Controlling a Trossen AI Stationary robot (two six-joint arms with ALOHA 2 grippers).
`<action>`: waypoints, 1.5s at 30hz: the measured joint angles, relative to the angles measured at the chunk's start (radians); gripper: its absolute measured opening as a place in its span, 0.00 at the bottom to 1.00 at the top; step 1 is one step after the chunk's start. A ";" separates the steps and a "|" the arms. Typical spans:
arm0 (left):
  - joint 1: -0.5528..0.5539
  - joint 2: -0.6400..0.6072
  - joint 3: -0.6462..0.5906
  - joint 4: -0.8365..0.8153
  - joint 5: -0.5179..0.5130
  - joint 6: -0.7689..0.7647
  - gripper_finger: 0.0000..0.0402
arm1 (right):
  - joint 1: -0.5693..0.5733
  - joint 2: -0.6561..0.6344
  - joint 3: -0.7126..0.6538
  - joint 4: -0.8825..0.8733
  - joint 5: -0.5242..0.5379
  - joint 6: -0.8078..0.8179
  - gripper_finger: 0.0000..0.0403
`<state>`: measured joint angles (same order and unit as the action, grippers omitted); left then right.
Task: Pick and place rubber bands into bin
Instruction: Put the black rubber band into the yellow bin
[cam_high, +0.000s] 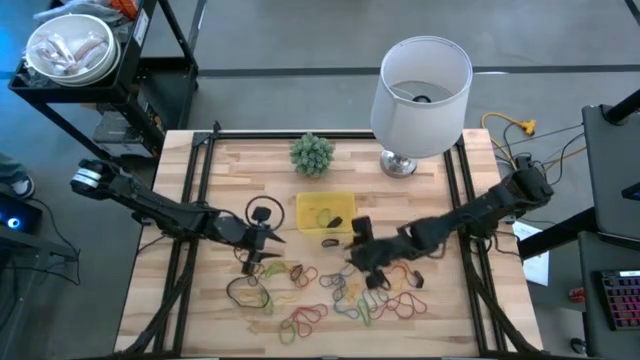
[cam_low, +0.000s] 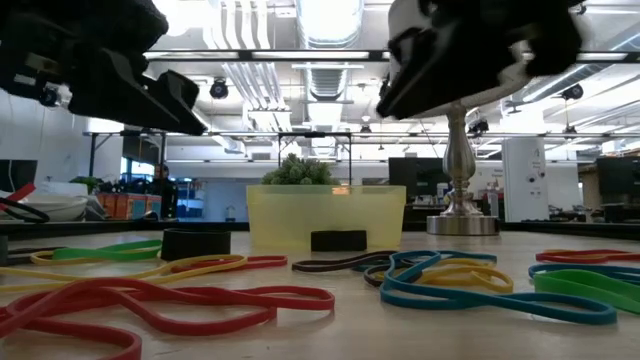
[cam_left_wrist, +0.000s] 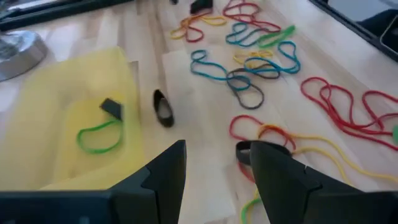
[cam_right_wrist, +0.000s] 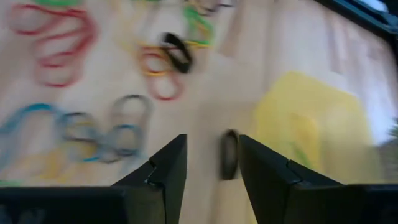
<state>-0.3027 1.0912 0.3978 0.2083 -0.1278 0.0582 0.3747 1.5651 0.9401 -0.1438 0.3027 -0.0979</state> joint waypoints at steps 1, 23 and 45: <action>-0.002 0.033 0.004 0.010 0.001 0.000 0.41 | 0.020 -0.004 0.000 -0.010 0.000 0.016 0.33; -0.036 0.505 0.426 -0.331 -0.033 -0.208 0.41 | 0.247 -0.007 -0.008 -0.175 0.125 0.282 0.22; -0.040 0.565 0.428 -0.385 -0.026 -0.281 0.35 | 0.258 -0.007 -0.008 -0.174 0.127 0.281 0.17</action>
<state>-0.3428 1.6564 0.8254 -0.1771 -0.1541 -0.2229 0.6327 1.5578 0.9325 -0.3180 0.4301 0.1833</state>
